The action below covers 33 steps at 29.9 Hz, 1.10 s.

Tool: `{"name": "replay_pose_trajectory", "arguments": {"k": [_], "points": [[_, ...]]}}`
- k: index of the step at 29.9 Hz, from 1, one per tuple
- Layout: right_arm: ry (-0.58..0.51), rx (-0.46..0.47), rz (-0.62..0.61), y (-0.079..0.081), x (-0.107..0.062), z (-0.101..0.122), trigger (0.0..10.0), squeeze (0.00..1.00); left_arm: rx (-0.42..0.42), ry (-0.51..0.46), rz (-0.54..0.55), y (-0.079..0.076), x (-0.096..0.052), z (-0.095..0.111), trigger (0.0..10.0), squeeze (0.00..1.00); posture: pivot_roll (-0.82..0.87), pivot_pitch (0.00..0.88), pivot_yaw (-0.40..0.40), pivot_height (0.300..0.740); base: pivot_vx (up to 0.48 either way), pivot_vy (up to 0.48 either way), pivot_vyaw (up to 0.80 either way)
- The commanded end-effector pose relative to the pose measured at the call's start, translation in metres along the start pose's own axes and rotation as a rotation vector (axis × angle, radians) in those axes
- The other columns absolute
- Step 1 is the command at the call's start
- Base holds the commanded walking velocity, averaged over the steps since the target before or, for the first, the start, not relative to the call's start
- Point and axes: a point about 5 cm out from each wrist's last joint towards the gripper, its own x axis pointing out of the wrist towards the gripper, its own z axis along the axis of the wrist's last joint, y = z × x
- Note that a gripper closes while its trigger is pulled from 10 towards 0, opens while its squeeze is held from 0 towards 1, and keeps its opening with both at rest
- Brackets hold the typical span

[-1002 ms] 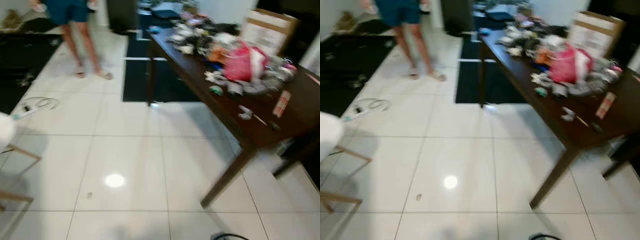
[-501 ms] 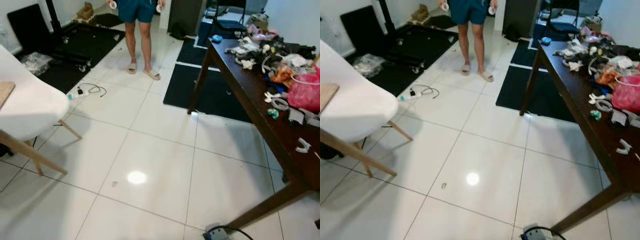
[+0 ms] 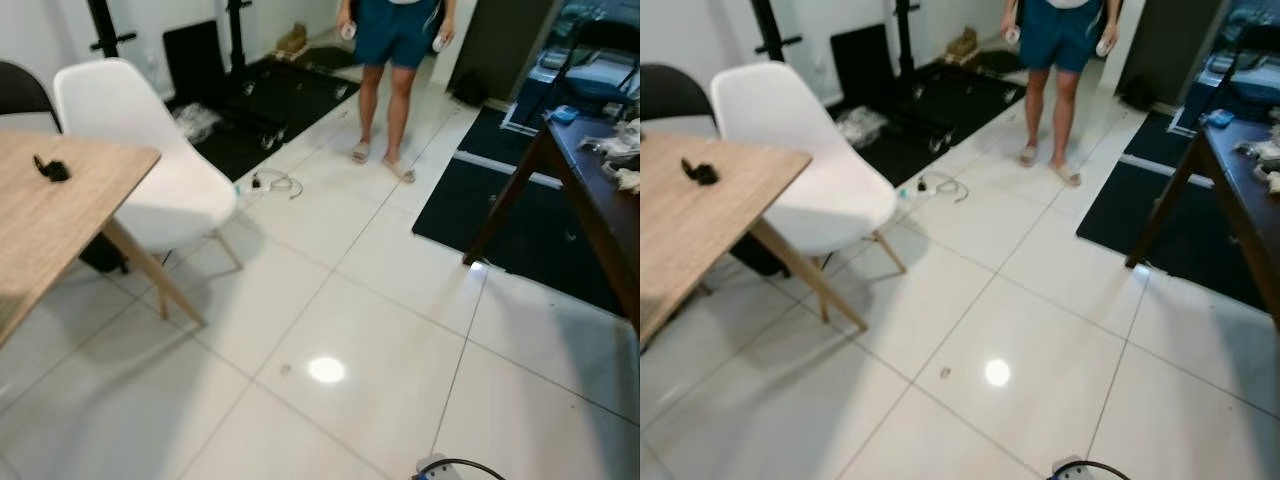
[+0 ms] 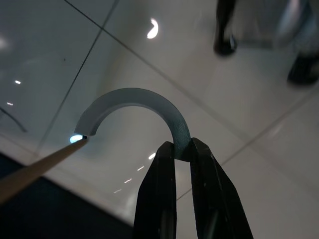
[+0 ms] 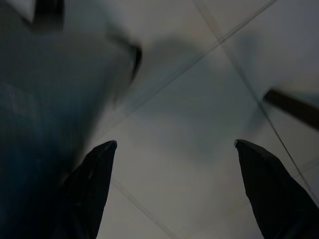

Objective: Picking trash to rubbish bin

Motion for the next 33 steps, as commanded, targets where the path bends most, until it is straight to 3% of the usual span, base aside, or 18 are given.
{"name": "replay_pose_trajectory", "arguments": {"k": [1, 33], "points": [[-0.011, -0.008, 0.025, 0.0071, 0.0017, 0.0037, 10.0, 0.00, 0.007, 0.003, -0.003, -0.0015, 0.0000, -0.0016, 10.0, 0.00, 0.11, 0.087, -0.055, 0.740, 0.000, 0.000, 0.73], [-0.019, -0.028, 0.033, 0.0068, 0.0018, 0.0072, 10.0, 0.00, 0.012, -0.013, -0.011, -0.0006, 0.0002, 0.0051, 10.0, 0.00, 0.13, 0.064, -0.059, 0.740, 0.000, 0.000, 0.73]]}}
